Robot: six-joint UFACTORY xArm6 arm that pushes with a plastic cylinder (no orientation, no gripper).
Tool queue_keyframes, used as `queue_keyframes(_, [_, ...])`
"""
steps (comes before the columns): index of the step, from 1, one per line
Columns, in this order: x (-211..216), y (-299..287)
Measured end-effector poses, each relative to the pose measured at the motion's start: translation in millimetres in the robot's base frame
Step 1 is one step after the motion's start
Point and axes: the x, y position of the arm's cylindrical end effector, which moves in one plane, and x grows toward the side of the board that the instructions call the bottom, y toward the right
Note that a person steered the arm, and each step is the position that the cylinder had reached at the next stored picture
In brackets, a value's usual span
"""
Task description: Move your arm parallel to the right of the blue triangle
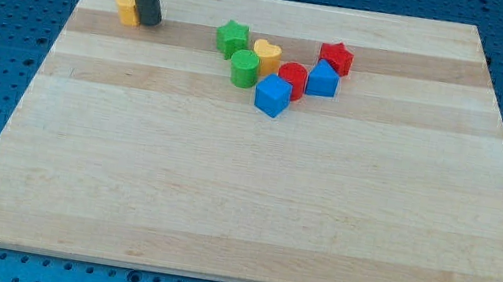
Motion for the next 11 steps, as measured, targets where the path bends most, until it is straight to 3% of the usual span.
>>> queue_keyframes(1, [5.9,0.0])
queue_keyframes(3, [109.4,24.1])
queue_keyframes(4, [110.3,24.7])
queue_keyframes(6, [161.3,170.9])
queue_keyframes(7, [192.6,210.6])
queue_keyframes(9, [184.1,227.1])
queue_keyframes(11, [143.5,376.5])
